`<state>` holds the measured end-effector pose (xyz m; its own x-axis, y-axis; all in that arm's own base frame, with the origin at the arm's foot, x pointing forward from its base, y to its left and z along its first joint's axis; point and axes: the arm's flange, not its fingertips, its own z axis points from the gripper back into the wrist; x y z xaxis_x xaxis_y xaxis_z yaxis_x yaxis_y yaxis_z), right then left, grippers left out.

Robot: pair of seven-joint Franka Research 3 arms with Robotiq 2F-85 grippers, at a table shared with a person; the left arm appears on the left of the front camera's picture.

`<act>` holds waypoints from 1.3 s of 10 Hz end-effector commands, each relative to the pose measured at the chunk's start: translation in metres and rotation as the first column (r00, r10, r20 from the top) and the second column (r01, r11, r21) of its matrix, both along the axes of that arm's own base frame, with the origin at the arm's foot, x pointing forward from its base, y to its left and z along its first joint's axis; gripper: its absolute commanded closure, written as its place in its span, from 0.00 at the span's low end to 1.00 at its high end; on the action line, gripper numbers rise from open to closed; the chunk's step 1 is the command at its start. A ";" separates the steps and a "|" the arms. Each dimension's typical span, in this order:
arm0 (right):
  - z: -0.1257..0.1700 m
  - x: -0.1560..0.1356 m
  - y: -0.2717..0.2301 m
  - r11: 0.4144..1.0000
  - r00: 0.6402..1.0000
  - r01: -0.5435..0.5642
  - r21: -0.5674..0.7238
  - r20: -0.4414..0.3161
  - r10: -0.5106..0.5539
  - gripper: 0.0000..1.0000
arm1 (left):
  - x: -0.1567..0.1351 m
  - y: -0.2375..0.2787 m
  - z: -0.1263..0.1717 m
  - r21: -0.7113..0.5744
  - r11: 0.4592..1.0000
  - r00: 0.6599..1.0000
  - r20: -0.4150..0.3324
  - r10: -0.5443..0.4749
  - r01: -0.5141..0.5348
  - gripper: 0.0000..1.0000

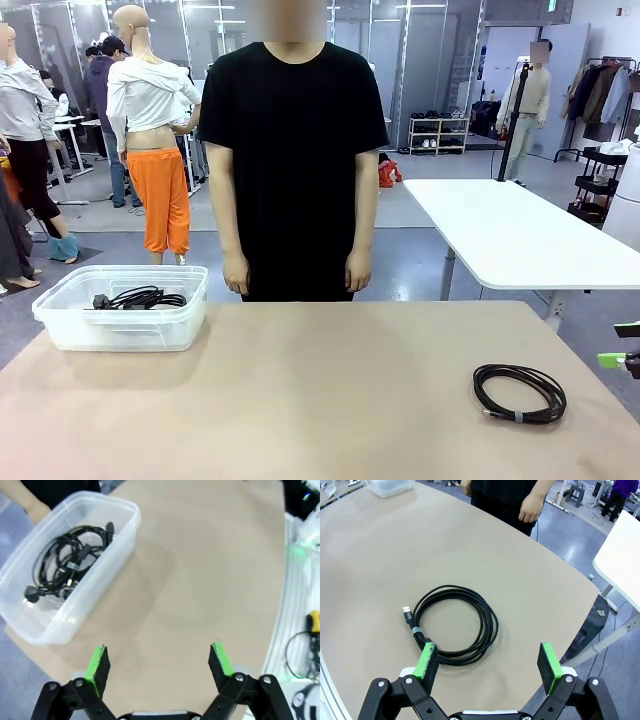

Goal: Organize and store the cables.
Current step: Place the USB Extension Cable into the Organizing box.

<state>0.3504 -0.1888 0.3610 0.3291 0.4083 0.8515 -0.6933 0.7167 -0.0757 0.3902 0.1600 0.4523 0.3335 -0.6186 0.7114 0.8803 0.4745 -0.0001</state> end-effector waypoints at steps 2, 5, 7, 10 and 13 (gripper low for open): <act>0.001 -0.001 0.000 1.000 1.000 0.000 -0.006 0.004 0.000 0.00 | -0.002 0.004 0.012 0.015 1.000 1.000 -0.014 0.007 -0.007 0.00; 0.001 -0.001 0.000 1.000 1.000 0.000 -0.006 0.004 0.000 0.00 | -0.002 0.004 0.012 0.015 1.000 1.000 -0.014 0.007 -0.007 0.00; 0.001 -0.001 0.000 1.000 1.000 0.000 -0.006 0.004 0.000 0.00 | -0.002 0.004 0.012 0.015 1.000 1.000 -0.014 0.007 -0.007 0.00; 0.042 -0.011 0.042 0.985 0.985 0.052 -0.162 -0.156 -0.078 0.00 | -0.002 0.004 0.012 0.015 1.000 1.000 -0.014 0.007 -0.007 0.00; 0.080 0.032 0.091 0.943 0.943 -0.057 -0.328 -0.327 -0.057 0.00 | -0.002 0.004 0.012 0.015 1.000 1.000 -0.014 0.007 -0.007 0.00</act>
